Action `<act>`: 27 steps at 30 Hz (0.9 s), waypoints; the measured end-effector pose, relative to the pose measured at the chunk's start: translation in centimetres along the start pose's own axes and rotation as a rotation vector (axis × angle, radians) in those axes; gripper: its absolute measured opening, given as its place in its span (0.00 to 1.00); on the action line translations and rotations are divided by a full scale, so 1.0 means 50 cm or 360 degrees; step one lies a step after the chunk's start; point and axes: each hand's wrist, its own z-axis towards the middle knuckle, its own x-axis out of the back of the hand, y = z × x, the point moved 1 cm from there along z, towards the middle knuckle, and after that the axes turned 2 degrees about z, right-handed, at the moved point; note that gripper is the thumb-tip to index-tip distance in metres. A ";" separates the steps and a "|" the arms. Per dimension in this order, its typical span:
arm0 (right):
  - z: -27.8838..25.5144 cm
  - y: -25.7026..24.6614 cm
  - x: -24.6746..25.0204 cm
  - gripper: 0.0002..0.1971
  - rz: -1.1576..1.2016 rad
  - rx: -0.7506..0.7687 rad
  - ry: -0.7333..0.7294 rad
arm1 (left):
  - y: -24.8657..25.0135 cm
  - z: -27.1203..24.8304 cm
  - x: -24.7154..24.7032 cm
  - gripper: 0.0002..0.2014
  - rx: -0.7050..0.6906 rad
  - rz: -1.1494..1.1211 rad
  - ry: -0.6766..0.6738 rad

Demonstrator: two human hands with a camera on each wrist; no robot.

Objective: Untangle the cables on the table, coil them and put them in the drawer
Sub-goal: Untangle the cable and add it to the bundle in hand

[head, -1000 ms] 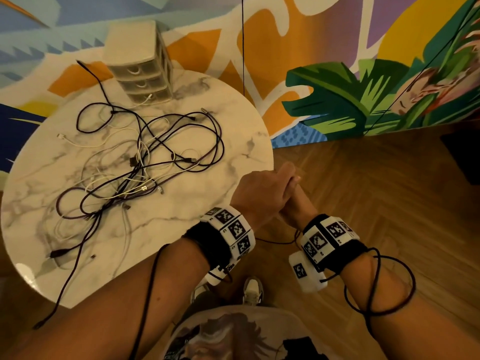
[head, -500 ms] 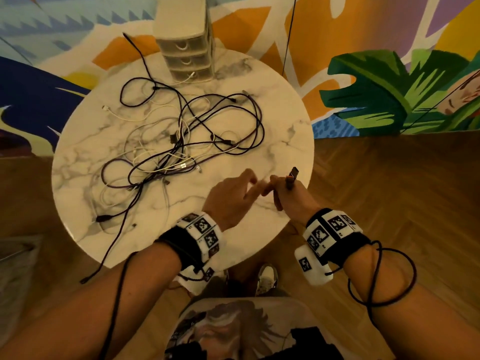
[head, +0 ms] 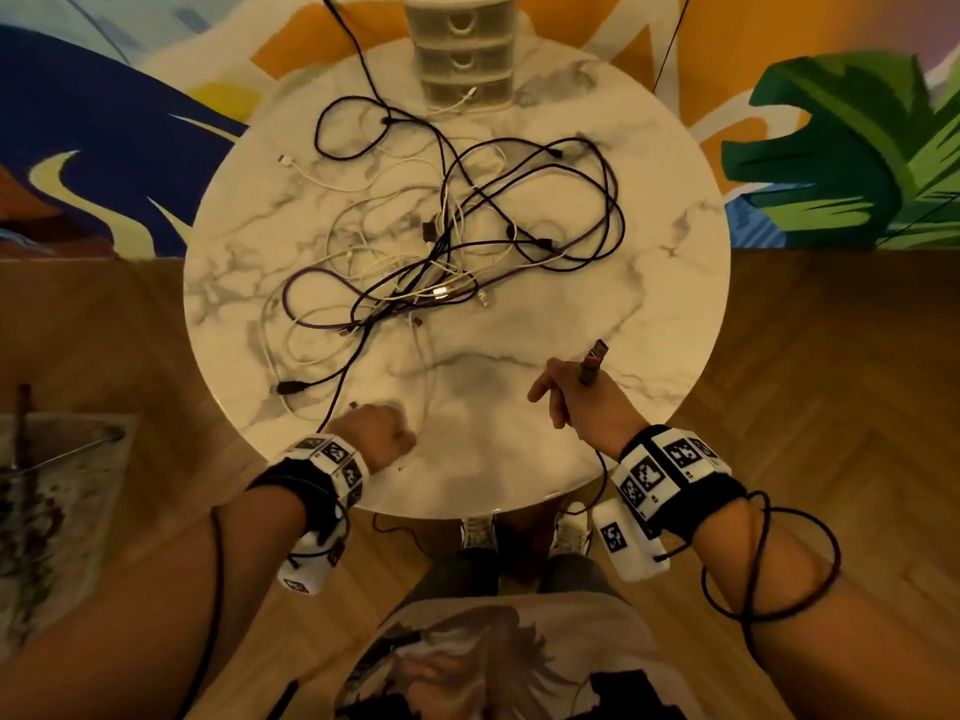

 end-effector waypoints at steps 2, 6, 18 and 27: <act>-0.003 0.004 -0.014 0.26 0.0019 0.0002 0.0001 | 0.024 0.003 -0.002 0.21 -0.0077 -0.0109 0.0049; -0.009 0.005 -0.034 0.26 0.0033 -0.0055 0.0008 | 0.048 0.015 -0.011 0.15 -0.0188 -0.0144 0.0074; -0.011 -0.048 -0.057 0.21 0.0149 -0.0024 -0.0058 | 0.218 -0.064 0.091 0.18 -0.0831 0.0027 0.0455; -0.026 -0.075 -0.028 0.24 0.0339 -0.0025 -0.0059 | 0.190 -0.021 0.137 0.11 -0.0909 -0.0202 0.0884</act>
